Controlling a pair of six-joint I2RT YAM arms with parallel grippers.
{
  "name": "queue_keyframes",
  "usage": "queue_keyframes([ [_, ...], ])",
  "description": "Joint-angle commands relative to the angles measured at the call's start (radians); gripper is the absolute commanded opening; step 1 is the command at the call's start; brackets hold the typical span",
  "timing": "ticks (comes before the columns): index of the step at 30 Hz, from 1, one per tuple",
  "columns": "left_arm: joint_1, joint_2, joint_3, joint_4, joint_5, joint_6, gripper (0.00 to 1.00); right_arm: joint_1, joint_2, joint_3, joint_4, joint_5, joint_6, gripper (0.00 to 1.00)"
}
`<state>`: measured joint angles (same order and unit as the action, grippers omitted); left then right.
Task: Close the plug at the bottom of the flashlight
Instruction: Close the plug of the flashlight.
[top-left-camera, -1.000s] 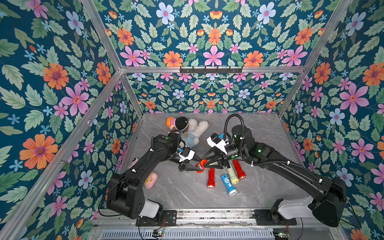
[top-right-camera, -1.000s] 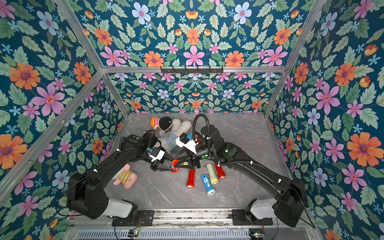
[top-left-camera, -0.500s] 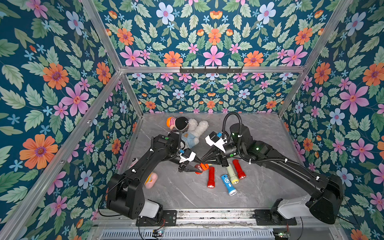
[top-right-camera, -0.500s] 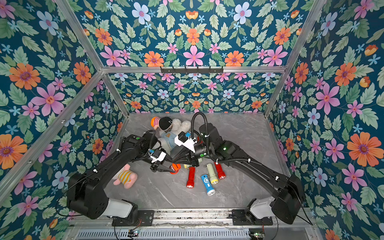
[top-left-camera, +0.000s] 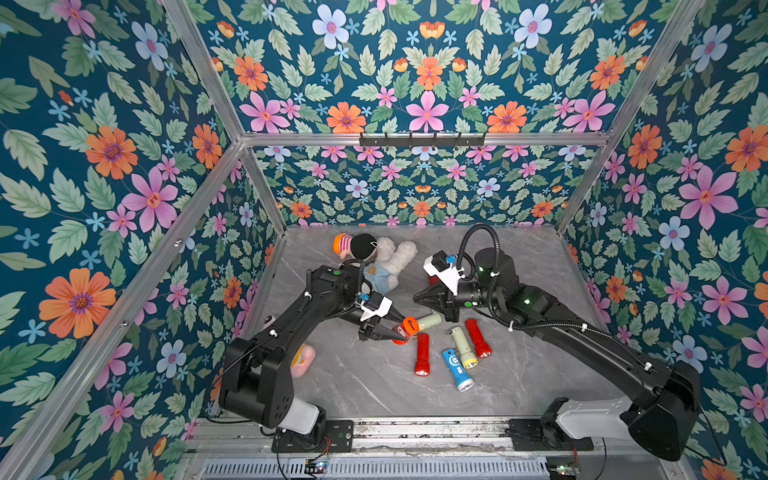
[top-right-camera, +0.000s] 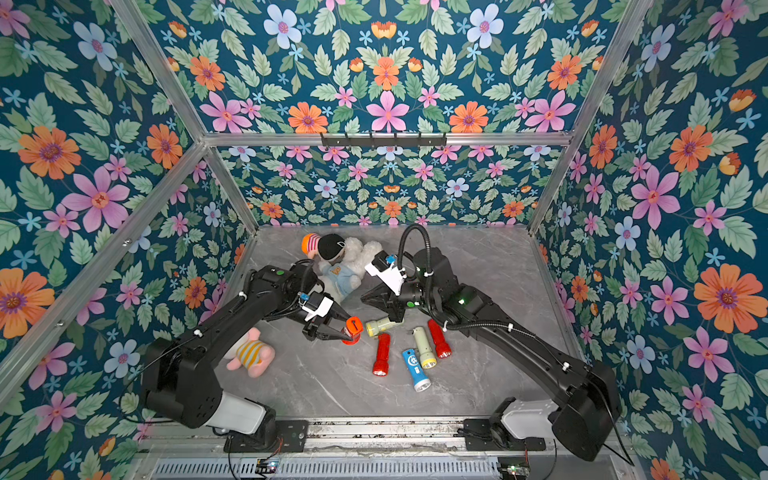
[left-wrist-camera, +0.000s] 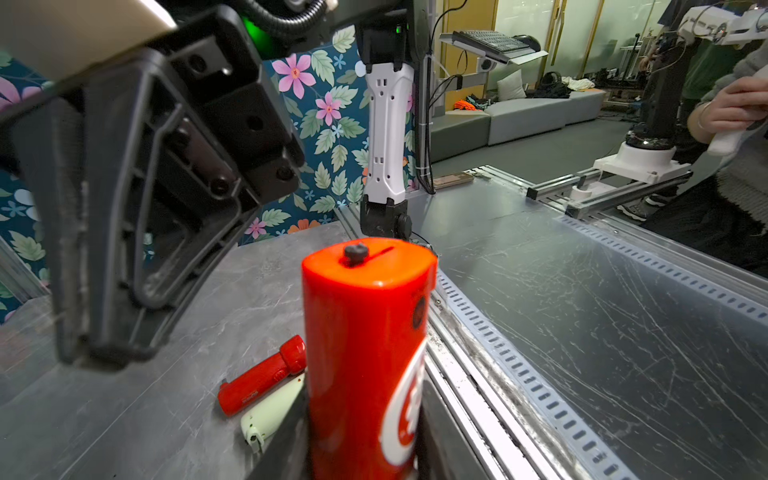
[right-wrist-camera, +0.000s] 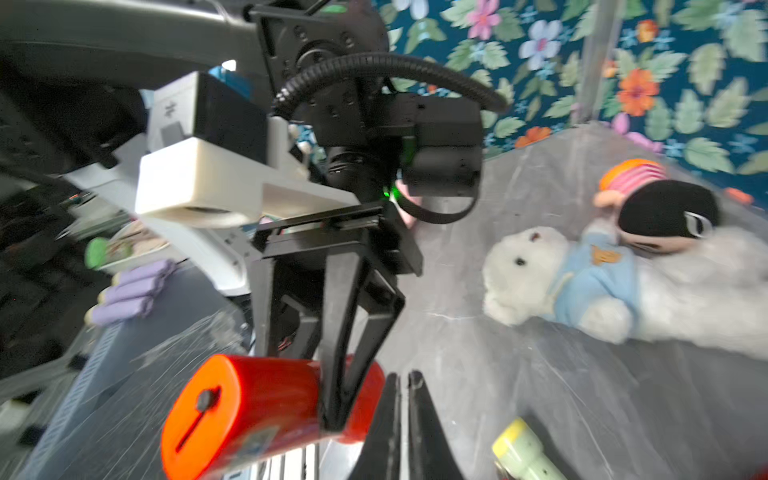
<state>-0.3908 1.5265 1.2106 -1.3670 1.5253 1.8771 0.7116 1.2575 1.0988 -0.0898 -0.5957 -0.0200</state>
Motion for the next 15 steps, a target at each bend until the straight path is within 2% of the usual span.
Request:
queue_keyframes([
  [1, 0.012, 0.057, 0.054, -0.117, 0.164, 0.046, 0.0, -0.011, -0.072, -0.075, 0.133, 0.286, 0.046, 0.1],
  [5, 0.018, 0.118, 0.151, -0.118, 0.159, -0.094, 0.0, -0.029, -0.111, -0.102, 0.086, 0.308, 0.047, 0.1],
  [11, 0.021, 0.061, 0.192, -0.118, 0.164, -0.07, 0.0, -0.03, -0.091, -0.103, 0.054, 0.287, 0.06, 0.06],
  [15, 0.028, -0.004, 0.269, -0.115, 0.165, -0.125, 0.0, -0.029, -0.067, -0.061, 0.028, 0.288, 0.071, 0.05],
])
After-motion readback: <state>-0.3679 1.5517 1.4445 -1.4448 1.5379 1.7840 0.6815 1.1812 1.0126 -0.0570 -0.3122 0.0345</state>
